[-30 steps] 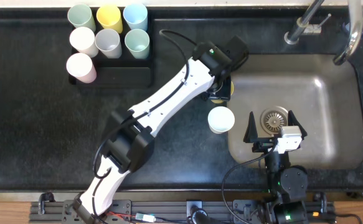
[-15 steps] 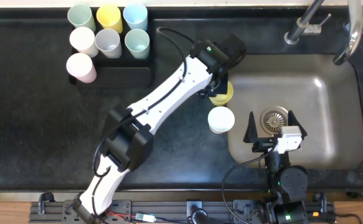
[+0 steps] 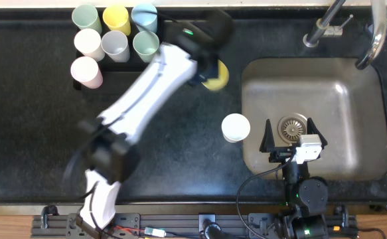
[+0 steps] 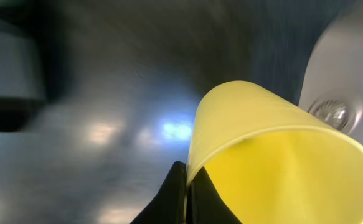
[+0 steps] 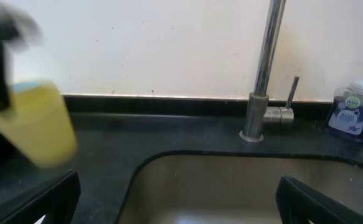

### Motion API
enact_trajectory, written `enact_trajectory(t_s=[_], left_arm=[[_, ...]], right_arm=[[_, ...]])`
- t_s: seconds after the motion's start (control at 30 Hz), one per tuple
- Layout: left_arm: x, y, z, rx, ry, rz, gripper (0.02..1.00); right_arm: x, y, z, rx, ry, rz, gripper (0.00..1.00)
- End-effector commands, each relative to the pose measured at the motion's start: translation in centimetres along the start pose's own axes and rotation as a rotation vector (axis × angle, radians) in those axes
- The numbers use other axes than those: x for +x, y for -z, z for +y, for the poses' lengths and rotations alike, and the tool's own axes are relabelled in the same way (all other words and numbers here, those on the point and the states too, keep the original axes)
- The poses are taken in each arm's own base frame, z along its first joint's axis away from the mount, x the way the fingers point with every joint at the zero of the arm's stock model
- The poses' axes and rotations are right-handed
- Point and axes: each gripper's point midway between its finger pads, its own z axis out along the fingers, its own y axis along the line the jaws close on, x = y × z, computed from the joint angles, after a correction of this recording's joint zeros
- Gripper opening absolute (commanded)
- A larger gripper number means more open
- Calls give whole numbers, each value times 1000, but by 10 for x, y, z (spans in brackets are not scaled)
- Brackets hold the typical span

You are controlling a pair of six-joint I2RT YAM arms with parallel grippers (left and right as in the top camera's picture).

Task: Store Cups

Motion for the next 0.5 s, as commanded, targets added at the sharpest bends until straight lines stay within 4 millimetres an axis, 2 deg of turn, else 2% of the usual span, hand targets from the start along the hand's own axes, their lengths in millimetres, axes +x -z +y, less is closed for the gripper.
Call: enact_trajectory(t_s=[0.03,0.13,0.27,0.37,0.5], left_arm=[[-41,92,72,-11,89,-195,34],[-48,118,123,-52,149,-222,36],[-48,137,184,-118,205,-217,38],[-43,142,216,-159,255,-193,36],[-39,137,236,-187,285,-163,38]], right_arm=[[3,0,-2,10,0,-2,998],[3,0,-2,10,0,-2,998],[3,0,-2,10,0,-2,996],[3,0,-2,10,0,-2,998],[3,0,-2,10,0,-2,996]])
